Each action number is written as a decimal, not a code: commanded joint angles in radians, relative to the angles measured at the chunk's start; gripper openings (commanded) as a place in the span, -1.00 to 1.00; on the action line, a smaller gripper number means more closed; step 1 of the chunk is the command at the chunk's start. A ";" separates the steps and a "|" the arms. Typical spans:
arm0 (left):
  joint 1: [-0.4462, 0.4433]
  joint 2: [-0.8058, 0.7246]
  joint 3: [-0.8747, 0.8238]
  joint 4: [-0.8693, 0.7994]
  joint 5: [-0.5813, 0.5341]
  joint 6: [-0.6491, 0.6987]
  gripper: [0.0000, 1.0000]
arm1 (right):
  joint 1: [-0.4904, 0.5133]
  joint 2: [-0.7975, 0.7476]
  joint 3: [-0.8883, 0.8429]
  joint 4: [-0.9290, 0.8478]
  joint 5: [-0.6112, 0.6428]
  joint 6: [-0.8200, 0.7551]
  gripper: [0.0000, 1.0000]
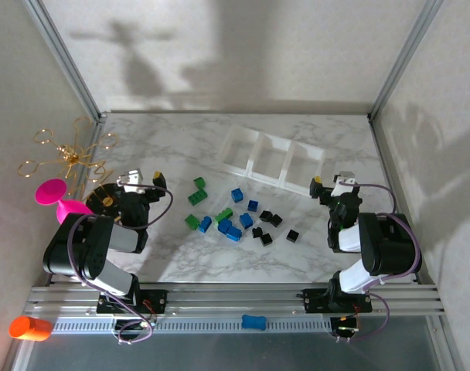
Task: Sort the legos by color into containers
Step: Pick up the lego from the center of the table.
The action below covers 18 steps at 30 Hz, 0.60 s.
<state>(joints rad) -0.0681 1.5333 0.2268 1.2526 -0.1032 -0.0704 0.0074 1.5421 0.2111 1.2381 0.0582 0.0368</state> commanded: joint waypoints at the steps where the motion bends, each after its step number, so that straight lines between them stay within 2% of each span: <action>1: 0.010 -0.003 0.017 -0.002 0.016 0.014 0.99 | 0.003 0.000 0.014 0.032 0.001 -0.012 0.98; 6: 0.010 -0.004 0.016 -0.002 0.014 0.014 0.99 | 0.003 -0.007 0.018 0.021 -0.011 -0.015 0.98; 11: 0.008 -0.015 0.018 -0.006 0.015 0.019 0.99 | 0.003 -0.080 0.107 -0.176 -0.015 -0.011 0.98; 15: -0.011 -0.086 0.097 -0.209 0.026 0.047 0.99 | 0.003 -0.120 0.127 -0.263 0.018 0.020 0.98; 18: -0.041 -0.137 0.106 -0.259 0.001 0.072 0.99 | 0.002 -0.156 0.124 -0.293 0.079 0.055 0.97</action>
<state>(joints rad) -0.0853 1.4490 0.3069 1.0843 -0.1005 -0.0391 0.0074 1.4128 0.3256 1.0164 0.0776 0.0551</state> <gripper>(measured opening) 0.995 0.988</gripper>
